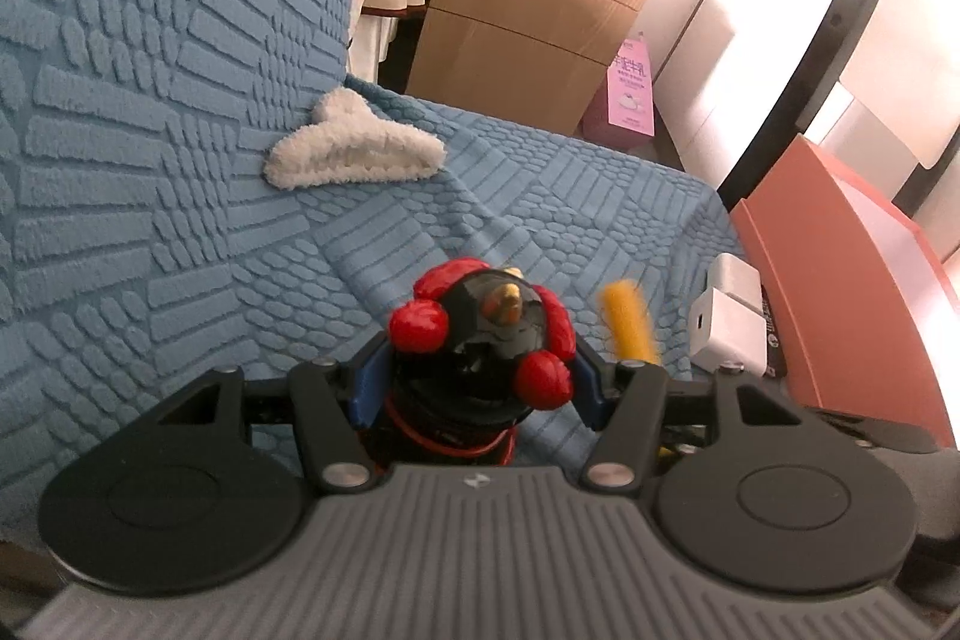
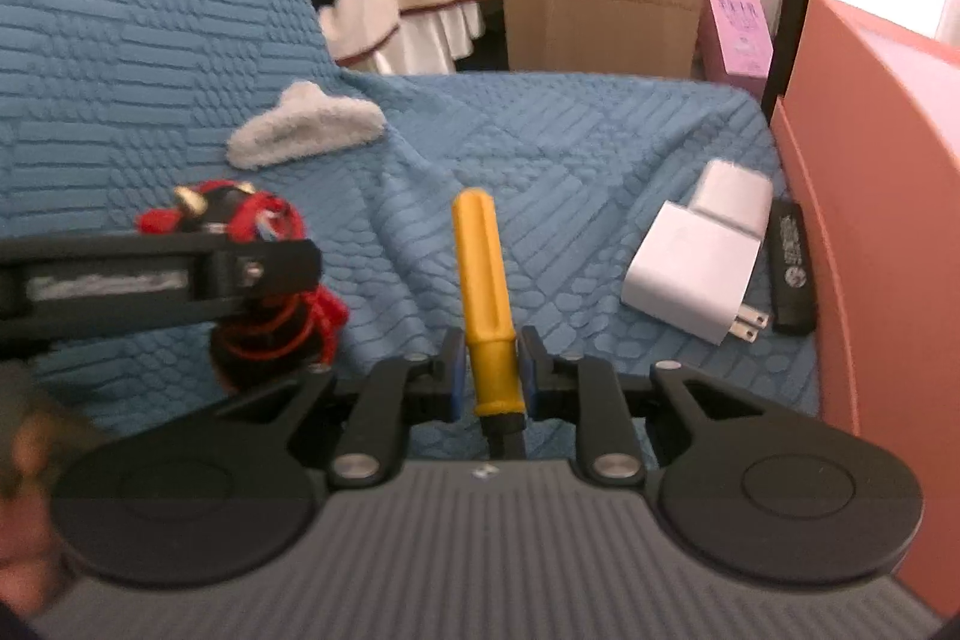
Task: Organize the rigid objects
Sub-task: 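Lift figurine with left tool while right tool carries screwdriver toward pink box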
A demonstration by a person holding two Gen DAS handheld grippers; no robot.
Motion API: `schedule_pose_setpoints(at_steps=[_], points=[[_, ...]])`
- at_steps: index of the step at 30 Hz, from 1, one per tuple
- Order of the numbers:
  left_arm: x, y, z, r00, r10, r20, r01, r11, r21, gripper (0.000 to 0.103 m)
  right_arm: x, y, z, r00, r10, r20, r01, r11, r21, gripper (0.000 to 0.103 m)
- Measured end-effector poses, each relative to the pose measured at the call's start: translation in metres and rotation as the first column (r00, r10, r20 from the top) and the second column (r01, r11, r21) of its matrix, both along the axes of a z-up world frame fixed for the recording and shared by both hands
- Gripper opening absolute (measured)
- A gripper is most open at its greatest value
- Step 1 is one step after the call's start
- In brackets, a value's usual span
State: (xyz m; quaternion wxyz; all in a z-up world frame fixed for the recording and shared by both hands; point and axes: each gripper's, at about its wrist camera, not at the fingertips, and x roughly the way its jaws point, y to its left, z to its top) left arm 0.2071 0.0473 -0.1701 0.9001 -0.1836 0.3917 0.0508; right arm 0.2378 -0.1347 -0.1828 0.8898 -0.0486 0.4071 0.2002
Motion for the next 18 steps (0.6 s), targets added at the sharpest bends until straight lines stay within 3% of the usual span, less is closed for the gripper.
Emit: schedule_pose_setpoints(at_steps=[6,10,18], points=[[-0.004,0.004,0.000,1.000,0.018,-0.001,-0.018,1.000,0.014,0.065,0.003,-0.006,-0.005,0.999,-0.038,-0.025,0.039,0.999,0.026,0.024],[-0.007,0.009,-0.001,1.000,0.029,-0.002,-0.029,1.000,0.010,0.065,-0.004,-0.007,-0.002,1.000,0.003,-0.005,-0.003,0.999,0.042,0.045],[-0.012,0.016,-0.002,0.998,0.054,-0.007,-0.054,0.998,-0.015,0.065,-0.001,0.006,-0.017,1.000,-0.001,0.023,0.001,1.000,-0.002,0.042]])
